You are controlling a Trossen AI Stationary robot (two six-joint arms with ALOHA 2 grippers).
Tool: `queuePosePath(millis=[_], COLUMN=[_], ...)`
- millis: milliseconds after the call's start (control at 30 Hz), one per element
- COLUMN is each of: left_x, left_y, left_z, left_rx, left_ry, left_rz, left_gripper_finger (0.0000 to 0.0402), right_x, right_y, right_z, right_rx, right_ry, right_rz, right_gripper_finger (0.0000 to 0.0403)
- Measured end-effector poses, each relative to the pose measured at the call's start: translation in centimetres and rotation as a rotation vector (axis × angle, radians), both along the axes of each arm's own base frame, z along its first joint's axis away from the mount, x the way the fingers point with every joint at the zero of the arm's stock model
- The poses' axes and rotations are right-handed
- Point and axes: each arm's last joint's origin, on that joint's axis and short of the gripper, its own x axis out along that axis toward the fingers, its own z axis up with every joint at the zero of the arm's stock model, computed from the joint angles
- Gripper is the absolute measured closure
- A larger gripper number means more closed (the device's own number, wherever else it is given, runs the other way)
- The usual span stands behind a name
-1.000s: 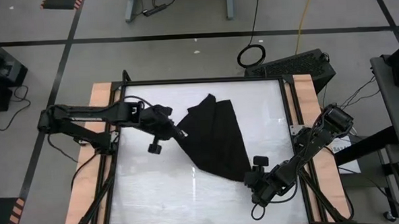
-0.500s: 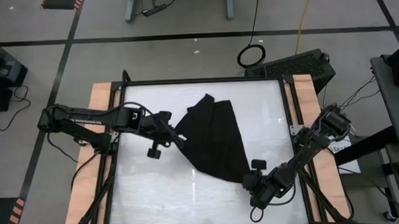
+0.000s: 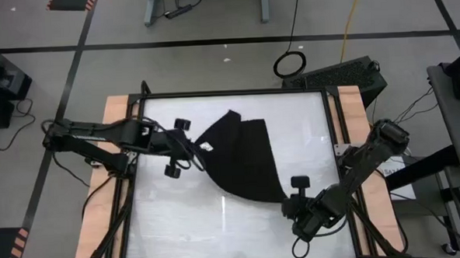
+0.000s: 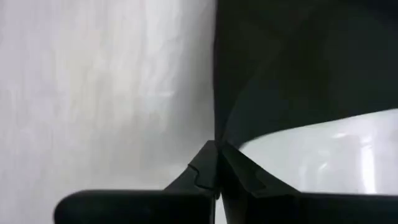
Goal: Roll napkin
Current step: Roll the black napkin
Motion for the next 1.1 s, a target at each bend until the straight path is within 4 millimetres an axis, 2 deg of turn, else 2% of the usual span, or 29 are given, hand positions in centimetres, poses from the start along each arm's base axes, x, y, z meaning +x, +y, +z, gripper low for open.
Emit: queuePosePath(millis=[167, 300, 400, 500, 600, 733, 967, 1100], left_x=[-1.4, -3.0, -4.3, -5.2, -5.6, -5.4, -2.9, -2.5], left_y=[-0.2, 0.0, 0.3, 0.9, 1.7, 3.5, 8.9, 11.4], left_z=[6.1, 10.6, 13.3, 15.0, 15.9, 15.9, 15.4, 16.8], left_rx=[0.165, 0.295, 0.344, 0.39, 0.434, 0.482, 0.487, 0.566], left_ry=[-0.177, -0.33, -0.42, -0.466, -0.478, -0.446, -0.408, -0.521], left_rz=[0.069, 0.17, 0.226, 0.28, 0.315, 0.368, 0.425, 0.494], left_gripper_finger=[0.0401, 0.0401, 0.0401, 0.0401, 0.0401, 0.0401, 0.0401, 0.0401], right_x=[-1.3, -3.2, -4.5, -5.5, -6.5, -6.9, -7.0, -7.0], right_y=[-1.9, -4.4, -6.2, -8.3, -10.6, -13.2, -17.4, -18.9], right_z=[9.3, 15.7, 19.6, 22.5, 24.4, 25.3, 26.0, 27.2], right_rx=[-0.16, -0.276, -0.324, -0.375, -0.428, -0.492, -0.641, -0.698], right_ry=[-0.155, -0.324, -0.461, -0.562, -0.607, -0.585, -0.465, -0.475], right_rz=[-0.016, -0.046, -0.061, -0.088, -0.139, -0.206, -0.312, -0.333], right_gripper_finger=[0.0402, 0.0402, 0.0402, 0.0402, 0.0402, 0.0403, 0.0403, 0.0403])
